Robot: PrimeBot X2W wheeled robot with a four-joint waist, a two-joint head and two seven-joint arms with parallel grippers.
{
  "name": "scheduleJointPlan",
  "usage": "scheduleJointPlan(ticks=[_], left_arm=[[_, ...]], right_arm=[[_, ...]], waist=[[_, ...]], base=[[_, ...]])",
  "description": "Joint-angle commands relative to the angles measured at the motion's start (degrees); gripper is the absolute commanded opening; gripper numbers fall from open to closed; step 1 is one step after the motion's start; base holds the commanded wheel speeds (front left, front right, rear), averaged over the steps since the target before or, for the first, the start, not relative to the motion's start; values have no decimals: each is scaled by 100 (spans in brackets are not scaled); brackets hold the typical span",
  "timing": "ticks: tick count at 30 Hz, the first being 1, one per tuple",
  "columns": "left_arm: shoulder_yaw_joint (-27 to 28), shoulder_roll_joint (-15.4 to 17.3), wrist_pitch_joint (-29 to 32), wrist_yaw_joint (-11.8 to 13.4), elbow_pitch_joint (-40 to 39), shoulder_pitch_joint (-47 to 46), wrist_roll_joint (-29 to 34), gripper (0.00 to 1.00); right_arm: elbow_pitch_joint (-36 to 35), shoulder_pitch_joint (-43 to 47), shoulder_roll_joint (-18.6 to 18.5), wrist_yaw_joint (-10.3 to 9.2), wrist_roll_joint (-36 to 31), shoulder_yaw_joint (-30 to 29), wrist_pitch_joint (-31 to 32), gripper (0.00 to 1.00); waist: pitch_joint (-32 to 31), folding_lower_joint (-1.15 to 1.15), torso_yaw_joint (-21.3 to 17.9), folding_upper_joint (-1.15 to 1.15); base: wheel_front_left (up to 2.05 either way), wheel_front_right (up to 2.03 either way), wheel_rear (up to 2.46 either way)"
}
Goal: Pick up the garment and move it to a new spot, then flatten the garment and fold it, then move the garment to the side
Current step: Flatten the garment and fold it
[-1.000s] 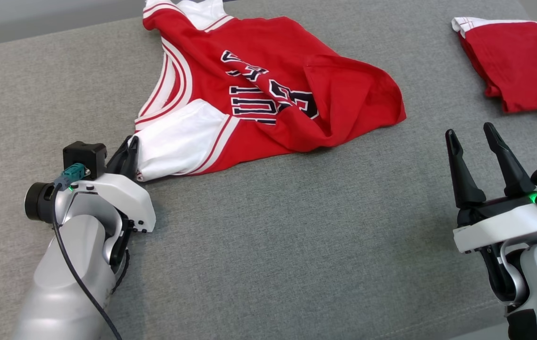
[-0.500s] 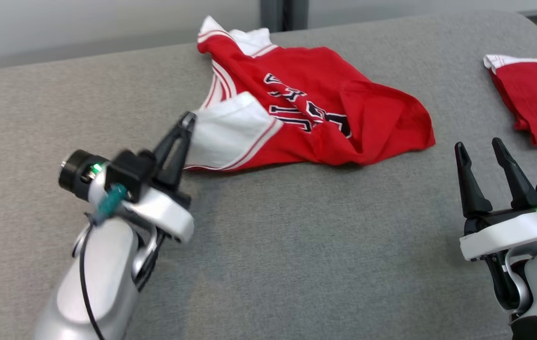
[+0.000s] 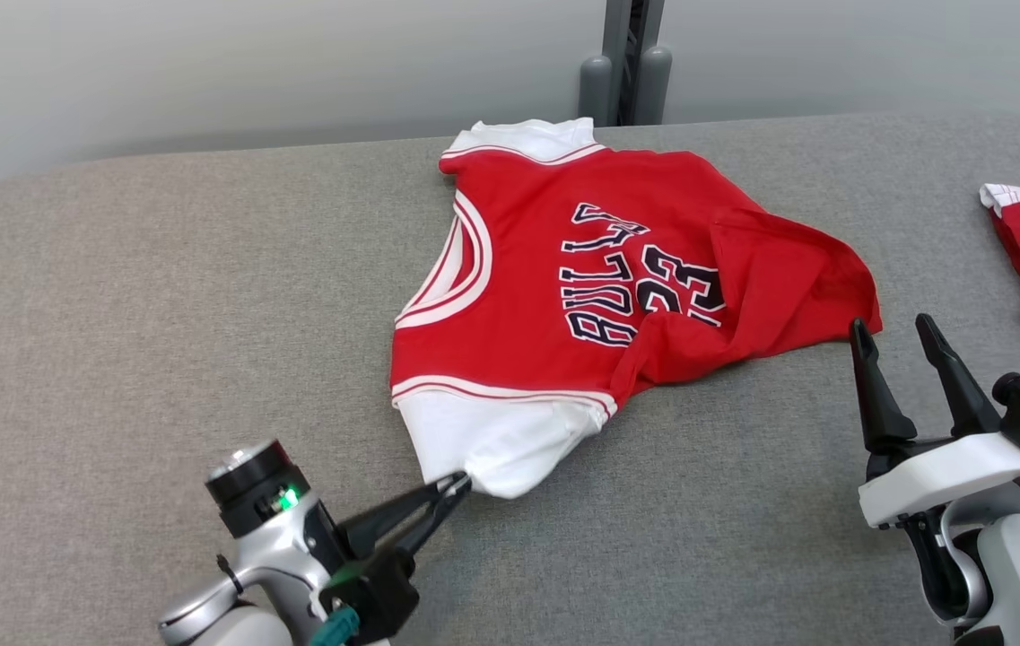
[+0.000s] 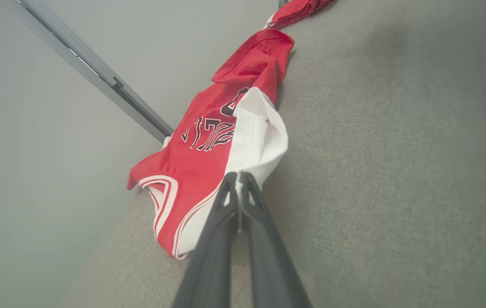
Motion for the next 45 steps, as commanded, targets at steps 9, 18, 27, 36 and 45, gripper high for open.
scheduleJointPlan(ticks=[9,18,27,36,45], left_arm=[[-698,64,-11,11,438,56,123,100],[-183,-250,-11,495,632,-64,-596,100],[752,-899,-10,1023,148,-48,-1201,100],[1159,-1260,-11,942,-18,2,-1101,100],[1292,-1510,-11,762,34,110,-962,100]], right_arm=[[168,22,65,-2,-86,-192,130,100],[47,-515,-180,-2,-287,-118,485,100],[710,-1645,-489,-1,-142,239,1731,100],[1981,-2535,-628,-2,-326,-210,2336,100],[2771,-2962,-599,-2,-643,-446,2512,100]], waist=[[-46,0,135,0],[90,0,377,0],[532,0,897,0],[887,0,1411,0],[1007,0,1662,0]], base=[[0,0,0],[0,0,0],[0,0,0],[0,0,0],[0,0,0]])
